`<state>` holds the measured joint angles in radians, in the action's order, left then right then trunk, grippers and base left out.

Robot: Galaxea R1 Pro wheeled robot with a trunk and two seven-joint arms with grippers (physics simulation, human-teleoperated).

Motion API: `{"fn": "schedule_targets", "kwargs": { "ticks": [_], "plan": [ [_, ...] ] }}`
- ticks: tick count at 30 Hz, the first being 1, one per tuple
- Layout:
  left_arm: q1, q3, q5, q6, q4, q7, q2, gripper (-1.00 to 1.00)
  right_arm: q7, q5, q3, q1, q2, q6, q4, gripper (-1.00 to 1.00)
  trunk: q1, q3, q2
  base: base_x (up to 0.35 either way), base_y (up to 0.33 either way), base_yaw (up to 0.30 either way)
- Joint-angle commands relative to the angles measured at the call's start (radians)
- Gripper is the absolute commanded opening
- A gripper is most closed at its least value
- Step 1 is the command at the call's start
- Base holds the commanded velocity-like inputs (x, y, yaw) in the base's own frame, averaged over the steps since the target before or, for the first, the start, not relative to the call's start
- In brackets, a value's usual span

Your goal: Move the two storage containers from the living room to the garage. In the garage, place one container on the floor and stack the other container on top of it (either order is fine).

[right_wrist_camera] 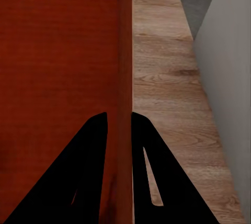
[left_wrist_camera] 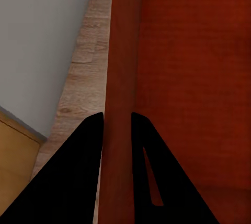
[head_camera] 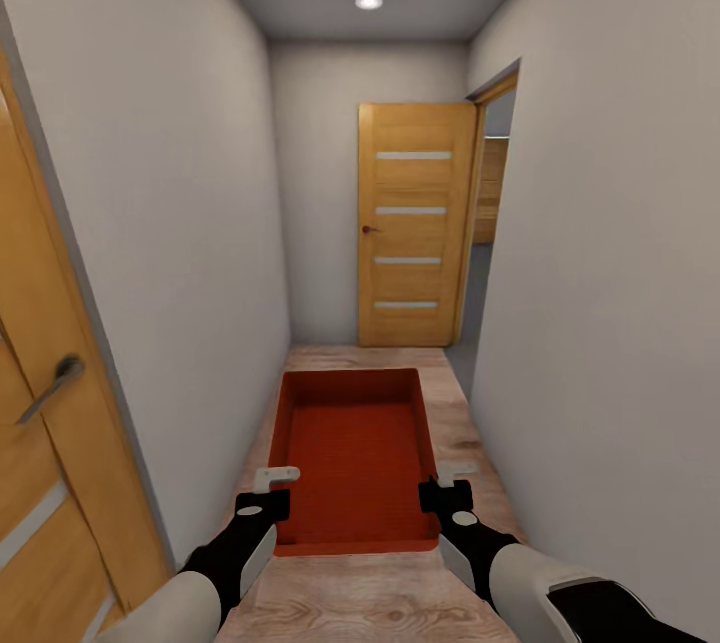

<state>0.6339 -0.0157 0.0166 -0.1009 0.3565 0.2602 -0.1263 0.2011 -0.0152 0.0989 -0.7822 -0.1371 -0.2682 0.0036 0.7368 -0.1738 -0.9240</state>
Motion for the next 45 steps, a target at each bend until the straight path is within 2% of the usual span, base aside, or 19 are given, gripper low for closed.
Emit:
{"fn": "schedule_targets", "kwargs": {
  "ticks": [1,45],
  "plan": [
    [0.001,0.02,-0.024,0.001,0.006,0.031,0.0,-1.0,-0.002,-0.013,-0.031,0.0,0.0,0.003,0.003,-1.0,0.001,-0.001,-0.001,0.322,0.0,0.0],
    [0.001,0.02,-0.024,0.001,0.007,0.031,0.0,-1.0,-0.002,-0.013,-0.031,0.0,0.0,0.003,0.003,-1.0,0.001,-0.001,-0.001,0.322,0.0,0.0]
  ]
}}
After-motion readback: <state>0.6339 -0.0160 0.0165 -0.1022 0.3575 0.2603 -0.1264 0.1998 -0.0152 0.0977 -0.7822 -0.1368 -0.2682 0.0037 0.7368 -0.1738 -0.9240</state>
